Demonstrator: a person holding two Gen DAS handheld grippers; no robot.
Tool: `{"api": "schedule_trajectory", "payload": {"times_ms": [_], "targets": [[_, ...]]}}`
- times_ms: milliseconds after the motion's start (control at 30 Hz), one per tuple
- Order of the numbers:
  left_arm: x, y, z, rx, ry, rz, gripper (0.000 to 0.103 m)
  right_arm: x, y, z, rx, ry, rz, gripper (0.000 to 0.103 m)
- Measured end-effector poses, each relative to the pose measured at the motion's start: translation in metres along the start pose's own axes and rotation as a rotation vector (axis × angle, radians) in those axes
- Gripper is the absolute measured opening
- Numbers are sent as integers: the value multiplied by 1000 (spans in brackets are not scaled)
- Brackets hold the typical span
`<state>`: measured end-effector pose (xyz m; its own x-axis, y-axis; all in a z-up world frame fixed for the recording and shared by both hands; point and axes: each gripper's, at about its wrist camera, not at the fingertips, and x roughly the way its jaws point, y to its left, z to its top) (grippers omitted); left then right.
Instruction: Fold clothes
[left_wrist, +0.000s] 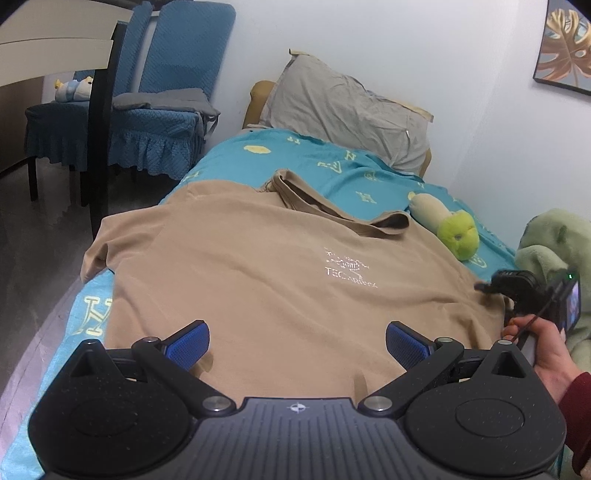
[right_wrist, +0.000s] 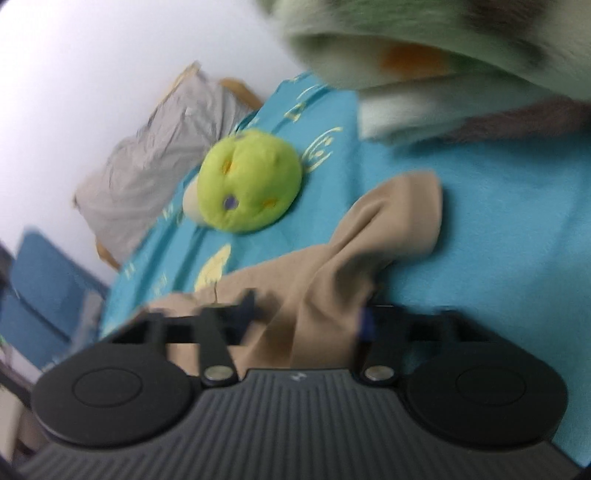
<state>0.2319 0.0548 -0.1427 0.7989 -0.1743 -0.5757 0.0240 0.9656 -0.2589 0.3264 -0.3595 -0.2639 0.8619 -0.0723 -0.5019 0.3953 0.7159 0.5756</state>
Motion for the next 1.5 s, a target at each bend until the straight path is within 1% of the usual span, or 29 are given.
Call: {"api": "schedule_trajectory", "payload": {"times_ms": [133, 233, 367, 467, 500, 567, 667, 733, 833, 867, 900, 933, 967, 1000, 1067, 1167, 1333, 1400, 1467, 1500], "targets": [[-3, -1, 3, 9, -18, 17, 103, -22, 23, 11, -73, -94, -60, 9], [-14, -1, 9, 14, -63, 31, 103, -42, 43, 23, -114, -166, -106, 9], [-30, -2, 20, 48, -123, 66, 103, -72, 99, 23, -291, -265, -151, 9], [-40, -2, 27, 87, -156, 115, 103, -82, 155, 9, -436, -299, -159, 9], [-42, 0, 29, 95, -164, 135, 103, -84, 174, -1, -486, -301, -151, 9], [-45, 6, 33, 97, -174, 169, 103, -84, 210, -24, -589, -284, -134, 9], [-46, 25, 40, 43, -167, 203, 103, -73, 250, -75, -704, -219, -74, 10], [-46, 39, 43, -1, -153, 225, 103, -60, 265, -109, -768, -161, -28, 11], [-45, 59, 46, -48, -132, 244, 103, -41, 273, -148, -838, -40, 75, 14], [-43, 62, 46, -52, -124, 248, 103, -36, 271, -156, -849, 3, 102, 20], [-42, 65, 45, -55, -117, 250, 103, -32, 267, -160, -844, 44, 125, 44], [-40, 65, 45, -53, -110, 249, 103, -31, 264, -160, -813, 80, 152, 80], [-38, 65, 45, -52, -106, 246, 103, -32, 258, -156, -768, 106, 187, 93], [-36, 64, 45, -50, -102, 244, 103, -38, 252, -151, -727, 127, 224, 102], [-34, 60, 44, -38, -95, 237, 102, -46, 246, -138, -691, 168, 257, 102], [-34, 51, 41, -10, -87, 225, 102, -80, 241, -119, -714, 154, 264, 102], [-51, 27, 34, 52, -100, 203, 102, -162, 225, -80, -711, 84, 284, 102], [-62, 18, 30, 65, -106, 182, 102, -200, 211, -64, -679, 57, 302, 102], [-71, 11, 26, 72, -99, 163, 102, -242, 195, -50, -648, 46, 290, 102], [-75, 7, 24, 73, -88, 148, 100, -262, 187, -44, -634, 37, 281, 102]]}}
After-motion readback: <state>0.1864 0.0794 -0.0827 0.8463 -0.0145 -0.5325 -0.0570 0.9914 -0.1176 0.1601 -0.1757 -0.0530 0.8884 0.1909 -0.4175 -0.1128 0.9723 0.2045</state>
